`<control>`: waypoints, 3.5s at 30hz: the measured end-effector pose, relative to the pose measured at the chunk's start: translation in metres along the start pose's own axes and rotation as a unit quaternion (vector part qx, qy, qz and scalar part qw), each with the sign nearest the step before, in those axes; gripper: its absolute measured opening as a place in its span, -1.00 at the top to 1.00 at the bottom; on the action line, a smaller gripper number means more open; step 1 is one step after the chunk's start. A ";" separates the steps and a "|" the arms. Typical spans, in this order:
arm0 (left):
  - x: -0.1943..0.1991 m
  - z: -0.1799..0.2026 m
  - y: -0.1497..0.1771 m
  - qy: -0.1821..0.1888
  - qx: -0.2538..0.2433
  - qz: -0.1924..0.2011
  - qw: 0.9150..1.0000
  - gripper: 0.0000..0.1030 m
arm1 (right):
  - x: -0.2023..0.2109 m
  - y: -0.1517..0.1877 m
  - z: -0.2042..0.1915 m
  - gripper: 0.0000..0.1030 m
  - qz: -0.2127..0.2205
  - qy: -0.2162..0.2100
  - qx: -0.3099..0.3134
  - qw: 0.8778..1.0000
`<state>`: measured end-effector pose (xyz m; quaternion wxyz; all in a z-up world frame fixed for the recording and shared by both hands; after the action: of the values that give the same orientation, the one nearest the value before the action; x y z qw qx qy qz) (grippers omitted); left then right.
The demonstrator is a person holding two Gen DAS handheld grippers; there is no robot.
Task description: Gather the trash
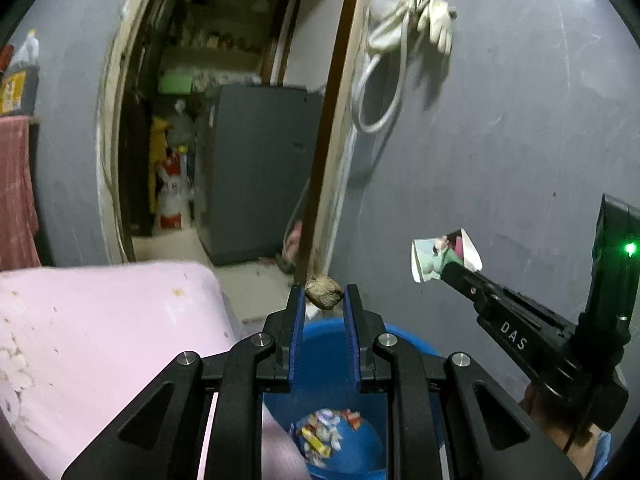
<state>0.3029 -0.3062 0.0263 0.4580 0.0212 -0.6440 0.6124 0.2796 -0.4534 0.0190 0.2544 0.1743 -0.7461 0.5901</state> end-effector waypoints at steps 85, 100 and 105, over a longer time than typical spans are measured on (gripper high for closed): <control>0.172 -0.062 0.118 -0.151 0.084 0.111 0.979 -0.97 | 0.140 0.090 -0.075 -1.00 0.138 -0.056 0.047 0.988; 0.208 -0.037 0.160 -0.172 0.058 0.129 0.975 -0.96 | 0.171 0.122 -0.099 -1.00 0.151 -0.073 0.059 0.984; 0.220 -0.038 0.175 -0.187 0.060 0.131 0.972 -0.97 | 0.180 0.135 -0.107 -1.00 0.150 -0.076 0.070 0.983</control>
<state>0.0937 -0.1144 0.0205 0.2434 0.0781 -0.6772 0.6899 0.0767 -0.3095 0.0367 0.0928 0.1219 -0.7378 0.6574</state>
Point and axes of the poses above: each gripper's, at about its wrist camera, not at the fingertips, and x roughly against the way its jaws point, z to its right, y to its underside, the point moved 7 cm from there along -x, roughly the way its jaws point, and after that the axes turned 14 degrees about -z, right-handed, at the moved point
